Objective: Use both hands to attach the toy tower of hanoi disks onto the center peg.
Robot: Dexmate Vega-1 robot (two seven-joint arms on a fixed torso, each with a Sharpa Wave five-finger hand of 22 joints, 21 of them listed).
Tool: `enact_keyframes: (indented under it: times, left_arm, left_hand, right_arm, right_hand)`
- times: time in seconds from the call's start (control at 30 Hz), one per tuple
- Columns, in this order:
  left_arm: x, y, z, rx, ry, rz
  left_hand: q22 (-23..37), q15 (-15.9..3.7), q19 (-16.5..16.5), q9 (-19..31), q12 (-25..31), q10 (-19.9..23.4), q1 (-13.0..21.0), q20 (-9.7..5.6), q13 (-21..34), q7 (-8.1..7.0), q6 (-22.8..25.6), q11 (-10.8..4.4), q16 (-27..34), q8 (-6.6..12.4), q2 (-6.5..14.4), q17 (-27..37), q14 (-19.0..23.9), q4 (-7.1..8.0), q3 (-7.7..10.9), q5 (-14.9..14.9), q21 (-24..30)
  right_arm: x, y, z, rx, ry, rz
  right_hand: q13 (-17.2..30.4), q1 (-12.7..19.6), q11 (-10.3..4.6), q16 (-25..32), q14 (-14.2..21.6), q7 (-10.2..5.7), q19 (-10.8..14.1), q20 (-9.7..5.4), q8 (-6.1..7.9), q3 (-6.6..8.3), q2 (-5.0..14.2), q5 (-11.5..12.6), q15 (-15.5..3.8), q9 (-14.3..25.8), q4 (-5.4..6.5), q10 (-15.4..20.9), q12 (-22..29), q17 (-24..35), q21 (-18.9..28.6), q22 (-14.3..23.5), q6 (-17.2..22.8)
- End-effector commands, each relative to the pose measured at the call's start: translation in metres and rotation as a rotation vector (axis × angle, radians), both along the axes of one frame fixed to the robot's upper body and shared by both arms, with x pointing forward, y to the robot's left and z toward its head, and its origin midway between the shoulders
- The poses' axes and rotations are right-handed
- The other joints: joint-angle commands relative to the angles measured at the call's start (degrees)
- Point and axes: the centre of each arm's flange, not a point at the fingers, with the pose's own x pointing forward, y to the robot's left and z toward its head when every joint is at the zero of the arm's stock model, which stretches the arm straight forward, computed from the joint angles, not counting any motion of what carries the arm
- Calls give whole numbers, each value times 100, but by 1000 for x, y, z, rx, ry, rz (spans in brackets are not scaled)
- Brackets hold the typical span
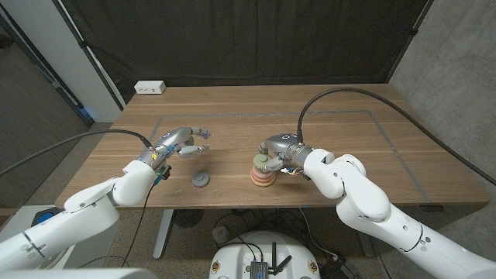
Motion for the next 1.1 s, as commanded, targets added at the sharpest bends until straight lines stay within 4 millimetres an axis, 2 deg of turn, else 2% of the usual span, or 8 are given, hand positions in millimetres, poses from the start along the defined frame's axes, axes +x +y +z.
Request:
enact_keyframes:
  times: [0.03,1.1]
  left_arm:
    - [1,1,1,1,3,4]
    - [1,1,-2,-3,6,4]
  left_hand:
    - [11,-311,71,31,-31,59,-13,-780,32,-14,38,1,-16,-14,-10,9,54,-13,42,44,23]
    - [4,-311,75,34,-38,77,-13,-779,39,-18,51,8,-12,-16,-12,10,62,-7,67,54,28]
  right_arm:
    - [6,1,-5,-7,6,-11]
    - [9,3,-15,-28,25,-17]
  right_hand:
    - [23,324,-579,44,-25,-506,48,-272,40,298,366,29,1,30,250,626,46,17,-13,28,493]
    - [46,303,-597,72,-78,-545,45,-271,29,353,365,39,0,30,245,646,20,11,-42,40,521]
